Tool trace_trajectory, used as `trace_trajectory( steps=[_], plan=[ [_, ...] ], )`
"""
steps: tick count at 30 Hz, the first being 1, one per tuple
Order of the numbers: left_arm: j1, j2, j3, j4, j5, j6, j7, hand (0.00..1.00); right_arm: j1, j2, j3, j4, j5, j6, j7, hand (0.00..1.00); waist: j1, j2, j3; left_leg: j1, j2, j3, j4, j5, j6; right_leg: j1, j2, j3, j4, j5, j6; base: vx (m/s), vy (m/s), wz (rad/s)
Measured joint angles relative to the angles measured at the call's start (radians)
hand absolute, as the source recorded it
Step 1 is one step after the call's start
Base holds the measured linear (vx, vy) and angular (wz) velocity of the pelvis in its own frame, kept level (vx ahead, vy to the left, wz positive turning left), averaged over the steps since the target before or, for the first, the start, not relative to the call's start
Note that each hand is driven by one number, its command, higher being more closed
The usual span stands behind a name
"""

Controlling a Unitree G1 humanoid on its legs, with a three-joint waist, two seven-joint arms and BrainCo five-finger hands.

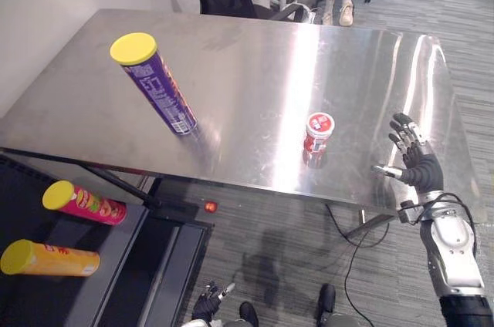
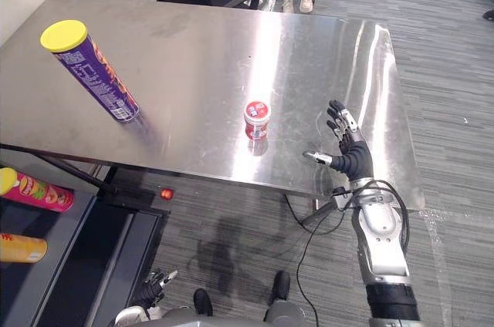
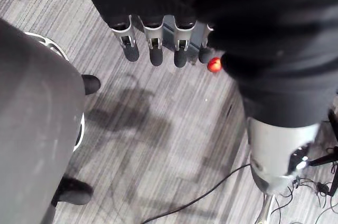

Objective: Put the gum and the chips on the shelf.

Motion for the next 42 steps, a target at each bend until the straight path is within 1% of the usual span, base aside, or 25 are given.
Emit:
trace_trajectory(
  steps=[9, 12, 15, 20, 23, 27, 29, 32, 37, 40, 41, 42],
  plan=[
    [-0.002, 0.0, 0.0, -0.003, 0.0, 0.002, 0.001, 0.0, -0.068, 0.002, 0.046, 0.074, -0.017, 0.003, -0.018, 0.0, 0.01, -0.003, 0.003, -0.014, -0.003, -0.025, -0.005, 0.011, 0.002, -0.002, -0.002, -0.018, 0.0, 0.0, 0.0, -0.03, -0.027, 0.07],
    [-0.009, 0.0, 0.0, -0.005, 0.0, 0.003, 0.001, 0.0, -0.103, 0.003, 0.087, 0.094, -0.017, 0.007, -0.018, 0.0, 0.023, -0.004, 0.009, -0.015, -0.003, -0.029, -0.022, 0.026, 0.001, -0.006, 0.001, -0.025, 0.0, 0.0, 0.0, -0.03, -0.042, 0.08],
    [-0.011, 0.001, 0.0, -0.009, 0.0, 0.004, 0.001, 0.0, -0.141, 0.007, 0.118, 0.111, -0.017, 0.02, -0.016, 0.0, 0.027, -0.008, 0.012, -0.016, -0.005, -0.036, -0.036, 0.038, 0.001, -0.01, 0.001, -0.028, 0.0, 0.0, 0.0, -0.03, -0.028, 0.05],
    [-0.016, 0.01, 0.001, -0.013, 0.0, 0.009, 0.001, 0.0, -0.167, 0.022, 0.156, 0.111, -0.017, 0.024, -0.013, 0.0, 0.029, -0.023, 0.024, -0.018, -0.008, -0.047, -0.039, 0.041, 0.002, -0.009, -0.002, -0.031, 0.002, 0.0, 0.0, -0.01, -0.011, 0.04],
    [-0.018, 0.01, 0.001, -0.013, 0.0, 0.011, 0.001, 0.0, -0.181, 0.022, 0.176, 0.111, -0.017, 0.024, -0.014, 0.0, 0.03, -0.024, 0.026, -0.018, -0.01, -0.047, -0.039, 0.041, 0.002, -0.01, -0.004, -0.031, 0.002, 0.0, 0.0, 0.0, 0.0, 0.0],
    [-0.023, 0.011, 0.001, -0.013, 0.0, 0.012, 0.001, 0.0, -0.206, 0.039, 0.18, 0.117, -0.017, 0.027, -0.014, 0.0, 0.034, -0.024, 0.035, -0.019, -0.01, -0.048, -0.039, 0.041, 0.002, -0.009, -0.003, -0.032, 0.002, 0.0, 0.0, 0.0, 0.0, 0.0],
    [-0.032, 0.011, 0.001, -0.013, 0.0, 0.013, 0.002, 0.0, -0.229, 0.04, 0.183, 0.134, -0.017, 0.028, -0.015, 0.0, 0.037, -0.025, 0.049, -0.021, -0.01, -0.049, -0.039, 0.041, 0.003, -0.01, -0.004, -0.033, 0.002, 0.0, 0.0, -0.01, -0.015, 0.02],
    [-0.034, 0.011, 0.001, -0.013, 0.001, 0.013, 0.002, 0.0, -0.237, 0.04, 0.183, 0.153, -0.017, 0.037, -0.017, 0.0, 0.042, -0.025, 0.05, -0.024, -0.01, -0.053, -0.039, 0.042, 0.003, -0.011, -0.004, -0.038, 0.002, 0.0, 0.0, -0.01, -0.021, 0.05],
    [-0.035, 0.011, 0.001, -0.013, 0.0, 0.013, 0.002, 0.0, -0.271, 0.04, 0.183, 0.18, -0.018, 0.038, -0.023, 0.0, 0.046, -0.026, 0.05, -0.029, -0.01, -0.055, -0.039, 0.042, 0.004, -0.012, -0.006, -0.047, 0.002, 0.0, 0.0, 0.0, -0.016, 0.04],
    [-0.038, 0.011, 0.001, -0.016, 0.0, 0.013, 0.002, 0.0, -0.294, 0.041, 0.182, 0.211, -0.019, 0.039, -0.038, 0.0, 0.054, -0.026, 0.052, -0.033, -0.01, -0.059, -0.039, 0.043, 0.003, -0.012, -0.006, -0.053, 0.001, 0.0, 0.0, 0.0, -0.022, 0.06],
    [-0.038, 0.011, 0.001, -0.019, 0.0, 0.013, 0.002, 0.0, -0.307, 0.041, 0.182, 0.228, -0.019, 0.04, -0.045, 1.0, 0.055, -0.028, 0.054, -0.033, -0.011, -0.065, -0.039, 0.044, 0.003, -0.011, -0.007, -0.054, 0.002, 0.0, 0.0, -0.01, -0.023, 0.05],
    [-0.038, 0.011, 0.001, -0.025, 0.0, 0.013, 0.002, 0.0, -0.317, 0.041, 0.181, 0.231, -0.019, 0.042, -0.052, 1.0, 0.055, -0.029, 0.061, -0.033, -0.011, -0.07, -0.039, 0.044, 0.004, -0.009, -0.007, -0.055, 0.002, 0.0, 0.0, -0.01, -0.022, 0.04]
  ],
)
